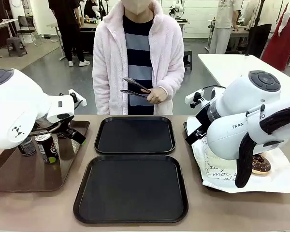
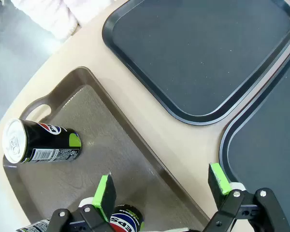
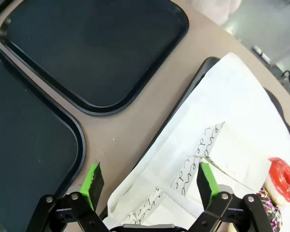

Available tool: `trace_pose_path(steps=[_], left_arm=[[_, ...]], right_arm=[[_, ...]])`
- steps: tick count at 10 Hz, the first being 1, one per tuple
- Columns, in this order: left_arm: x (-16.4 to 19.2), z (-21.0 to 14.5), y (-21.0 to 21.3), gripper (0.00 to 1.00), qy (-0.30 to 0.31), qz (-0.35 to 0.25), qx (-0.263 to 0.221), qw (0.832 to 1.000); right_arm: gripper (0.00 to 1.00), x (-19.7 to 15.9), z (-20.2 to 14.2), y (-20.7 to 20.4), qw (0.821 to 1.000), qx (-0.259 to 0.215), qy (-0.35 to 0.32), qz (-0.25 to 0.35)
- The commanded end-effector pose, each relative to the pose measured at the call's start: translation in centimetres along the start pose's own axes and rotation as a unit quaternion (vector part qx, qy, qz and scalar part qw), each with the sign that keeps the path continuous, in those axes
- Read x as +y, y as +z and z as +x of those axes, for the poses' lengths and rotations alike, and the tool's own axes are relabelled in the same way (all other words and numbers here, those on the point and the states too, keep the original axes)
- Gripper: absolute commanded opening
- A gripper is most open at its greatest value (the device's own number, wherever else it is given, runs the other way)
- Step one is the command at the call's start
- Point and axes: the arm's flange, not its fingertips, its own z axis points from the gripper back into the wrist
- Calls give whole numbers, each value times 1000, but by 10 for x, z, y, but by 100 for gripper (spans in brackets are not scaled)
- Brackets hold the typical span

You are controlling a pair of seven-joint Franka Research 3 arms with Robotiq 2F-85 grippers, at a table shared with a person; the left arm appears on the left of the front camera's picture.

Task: Set up donuts and drinks on trays.
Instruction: Pick up one Pepsi coke and place it on the Flat Tray.

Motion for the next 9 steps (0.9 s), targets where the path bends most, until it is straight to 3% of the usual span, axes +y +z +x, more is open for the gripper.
trace_pose_path(steps=[1,9], left_arm=[[0,0,0,100,0,0,0,1000],[0,0,0,100,0,0,0,1000]], right_arm=[[100,0,0,0,1000,0,0,0],[100,0,0,0,1000,0,0,0]])
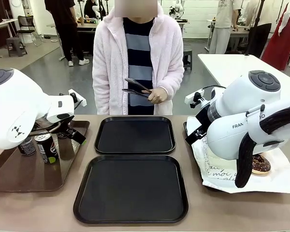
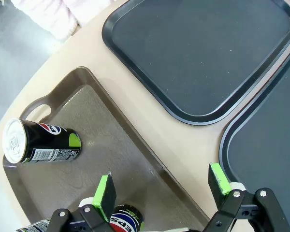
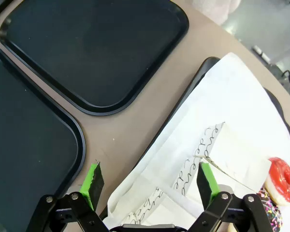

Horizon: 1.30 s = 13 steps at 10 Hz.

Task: Set up donuts and drinks on trays.
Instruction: Pick up one Pepsi coke and place it on the Flat Tray.

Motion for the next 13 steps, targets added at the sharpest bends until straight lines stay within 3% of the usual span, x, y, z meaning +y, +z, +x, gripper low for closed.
trace_pose_path(steps=[1,9,10,12,13], left_arm=[[0,0,0,100,0,0,0,1000],[0,0,0,100,0,0,0,1000],[0,-3,19,100,-3,23,19,1000],[-7,-32,67,100,-15,52,33,998],[-6,-44,87,100,-33,33,59,997]], right_arm=[[100,0,0,0,1000,0,0,0],[100,0,0,0,1000,0,0,0],[100,4,-10,21,999,1,8,34],[100,16,-51,73,998,42,10,36],[100,22,-72,95,997,76,-7,9]])
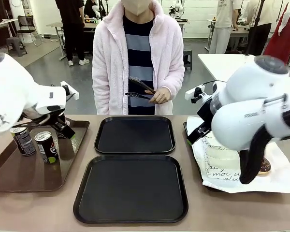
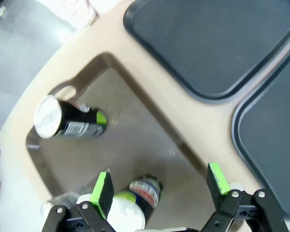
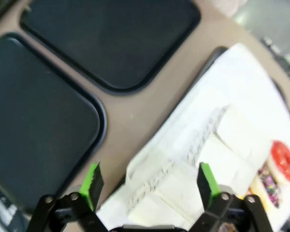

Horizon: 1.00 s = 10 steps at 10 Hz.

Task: Set up donuts and drinks on trays.
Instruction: Pick up one Pepsi coke and place it on the Flat Tray.

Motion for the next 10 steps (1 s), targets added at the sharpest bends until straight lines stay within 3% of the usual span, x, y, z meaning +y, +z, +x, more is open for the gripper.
trace_pose_path(steps=[1,3,4,5,6,9,10], left_arm=[[-29,-70,52,100,-38,-27,44,998],[-39,-105,76,100,-78,-72,86,991],[-46,-119,79,100,-77,-75,89,990],[-34,-114,67,100,-56,-65,70,994],[-25,-29,82,100,-70,-63,92,991],[-23,-34,93,100,-70,-66,95,991],[11,-44,97,100,32,-177,34,983]], right_arm=[[100,26,-105,51,997,74,-14,-18],[100,41,-149,56,989,139,-17,39],[100,42,-162,51,988,135,-9,68],[100,22,-157,39,994,100,-18,41],[100,8,-48,73,989,145,-15,32],[100,7,-51,80,989,142,-15,37],[100,-27,-75,88,987,79,-61,127]])
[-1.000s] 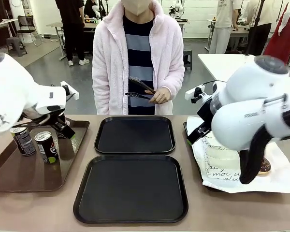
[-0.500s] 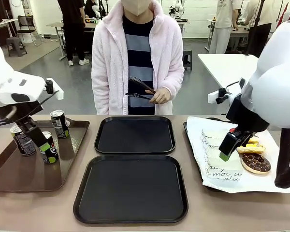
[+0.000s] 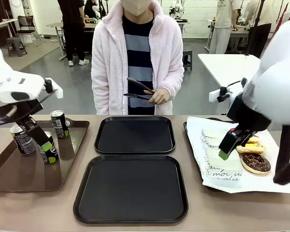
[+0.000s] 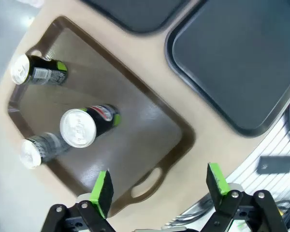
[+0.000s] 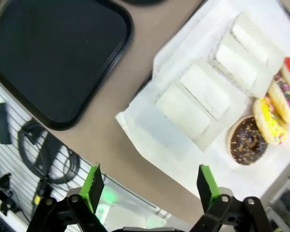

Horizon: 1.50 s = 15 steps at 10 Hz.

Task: Set up donuts and drinks on trays.
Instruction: Pick up one Pepsi coke and place it on the Flat Tray.

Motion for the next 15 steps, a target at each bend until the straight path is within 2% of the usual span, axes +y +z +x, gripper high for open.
trace_pose_path(steps=[1,2,3,4,5,6,7,9,10,13,15], left_arm=[[46,-28,19,100,112,-157,-101,976],[65,-42,26,100,148,-227,-138,953],[83,-53,29,100,174,-280,-158,931],[102,-70,29,100,213,-324,-168,906],[121,-84,29,100,240,-346,-170,891],[139,-101,28,100,265,-366,-182,873],[157,-122,29,100,296,-380,-201,853],[183,-158,24,100,341,-392,-216,827],[196,-178,18,100,365,-390,-219,816],[215,-214,7,100,404,-386,-230,797],[219,-223,0,100,422,-379,-237,789]], right_arm=[[100,-52,-48,10,986,-89,-45,133],[100,-78,-70,14,968,-123,-63,207],[100,-107,-92,11,946,-155,-93,269],[100,-141,-115,-1,918,-167,-114,341],[100,-166,-135,-12,898,-170,-125,387],[100,-184,-154,-17,886,-173,-127,412],[100,-198,-171,-22,877,-175,-136,425],[100,-220,-202,-27,859,-199,-167,441],[100,-230,-222,-26,847,-217,-211,438],[100,-242,-263,-21,804,-272,-299,437],[100,-245,-274,-21,785,-287,-348,425]])
